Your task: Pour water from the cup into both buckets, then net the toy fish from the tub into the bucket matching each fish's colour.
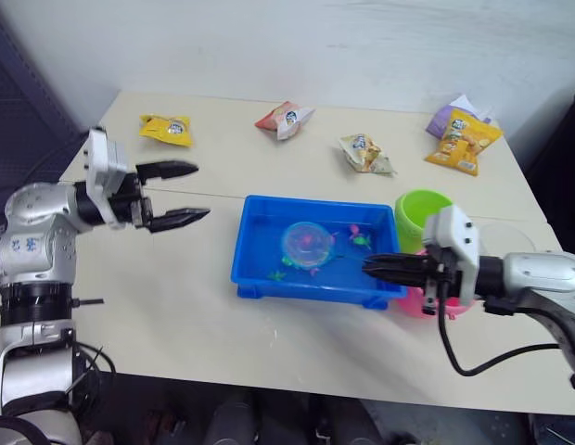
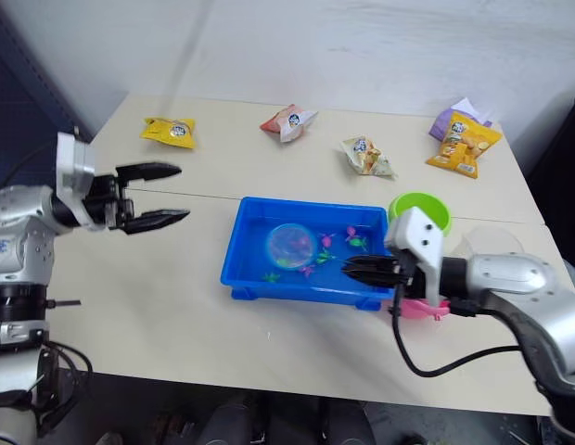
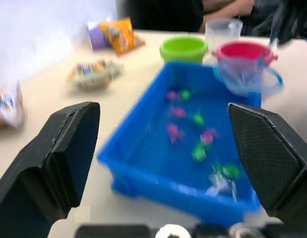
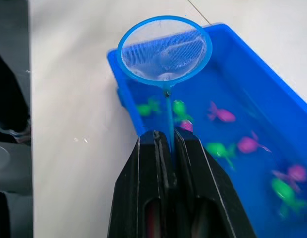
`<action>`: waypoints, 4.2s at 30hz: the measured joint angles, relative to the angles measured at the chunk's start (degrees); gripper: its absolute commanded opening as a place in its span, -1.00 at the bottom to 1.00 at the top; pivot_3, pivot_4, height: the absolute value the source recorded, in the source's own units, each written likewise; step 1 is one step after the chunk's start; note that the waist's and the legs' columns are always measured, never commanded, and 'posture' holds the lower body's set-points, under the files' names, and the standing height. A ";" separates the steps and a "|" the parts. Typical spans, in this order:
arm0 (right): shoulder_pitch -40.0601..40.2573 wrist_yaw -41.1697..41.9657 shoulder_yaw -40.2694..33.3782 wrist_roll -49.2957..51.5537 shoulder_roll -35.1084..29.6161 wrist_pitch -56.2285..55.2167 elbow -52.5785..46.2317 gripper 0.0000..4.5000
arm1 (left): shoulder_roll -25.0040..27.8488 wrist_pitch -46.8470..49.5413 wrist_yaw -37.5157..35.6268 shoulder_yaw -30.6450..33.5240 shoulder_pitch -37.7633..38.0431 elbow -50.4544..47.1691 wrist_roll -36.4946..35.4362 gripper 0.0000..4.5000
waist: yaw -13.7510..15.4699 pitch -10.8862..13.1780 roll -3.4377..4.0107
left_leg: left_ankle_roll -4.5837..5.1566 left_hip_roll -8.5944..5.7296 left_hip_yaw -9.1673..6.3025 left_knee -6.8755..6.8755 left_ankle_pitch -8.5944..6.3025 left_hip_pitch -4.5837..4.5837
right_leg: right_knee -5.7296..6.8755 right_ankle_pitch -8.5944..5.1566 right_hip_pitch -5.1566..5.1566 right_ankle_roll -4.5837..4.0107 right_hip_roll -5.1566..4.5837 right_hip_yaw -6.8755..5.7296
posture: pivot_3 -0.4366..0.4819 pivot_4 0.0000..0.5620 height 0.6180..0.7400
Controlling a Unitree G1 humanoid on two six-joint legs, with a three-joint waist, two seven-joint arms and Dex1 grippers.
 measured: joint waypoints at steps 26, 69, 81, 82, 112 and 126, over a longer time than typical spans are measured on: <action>-19.47 -38.41 -0.94 12.96 14.89 48.38 5.85 -1.00 | -10.76 -0.50 10.18 -2.69 6.14 -11.99 -0.39 0.96 | -0.99 0.02 0.07 | -0.04 -0.07 -0.02 -0.07 0.03 0.04 | -0.01 0.02 -0.01 0.03 -0.10 0.01 | -0.05 -0.47 0.97; -19.71 -78.79 14.04 65.33 0.49 30.14 18.05 -1.00 | -11.72 -1.10 11.14 -4.76 8.13 -13.85 -0.38 0.96 | -1.63 0.03 0.08 | 0.30 -0.06 -0.02 -0.08 -0.11 -0.03 | -0.16 0.03 -0.03 0.06 -0.09 -0.01 | -0.05 -0.47 0.97; -23.91 -79.84 20.40 59.05 5.19 27.40 22.81 -1.00 | -11.72 -0.04 11.22 -4.91 8.08 -13.90 -0.47 0.96 | -1.62 0.04 0.09 | 0.10 -0.05 -0.04 -0.09 0.00 -0.06 | -0.26 0.04 -0.03 0.07 -0.09 -0.03 | -0.05 -0.47 0.97; -23.98 -79.83 20.41 58.56 5.54 27.45 23.05 -1.00 | -11.72 0.01 11.21 -4.91 8.08 -13.90 -0.48 0.96 | -1.62 0.04 0.09 | 0.11 -0.05 -0.04 -0.09 0.00 -0.07 | -0.28 0.04 -0.03 0.07 -0.09 -0.04 | -0.05 -0.47 0.97; -23.99 -72.35 15.38 38.04 13.44 30.00 20.43 -1.00 | -11.95 -0.09 11.10 -4.93 7.95 -13.62 -0.47 0.96 | -1.61 0.05 0.12 | 0.10 -0.06 -0.02 -0.49 0.02 -0.09 | -0.39 0.05 -0.06 0.10 -0.09 -0.07 | -0.05 -0.47 0.97; -11.36 -52.51 8.82 30.12 5.37 26.31 3.93 -1.00 | -12.60 0.82 8.42 -5.72 6.57 -15.79 -1.74 0.96 | -1.51 0.05 0.12 | 0.09 -0.06 -0.03 -0.60 0.02 -0.09 | -0.49 0.06 -0.04 0.11 -0.08 -0.11 | -0.05 -0.47 0.97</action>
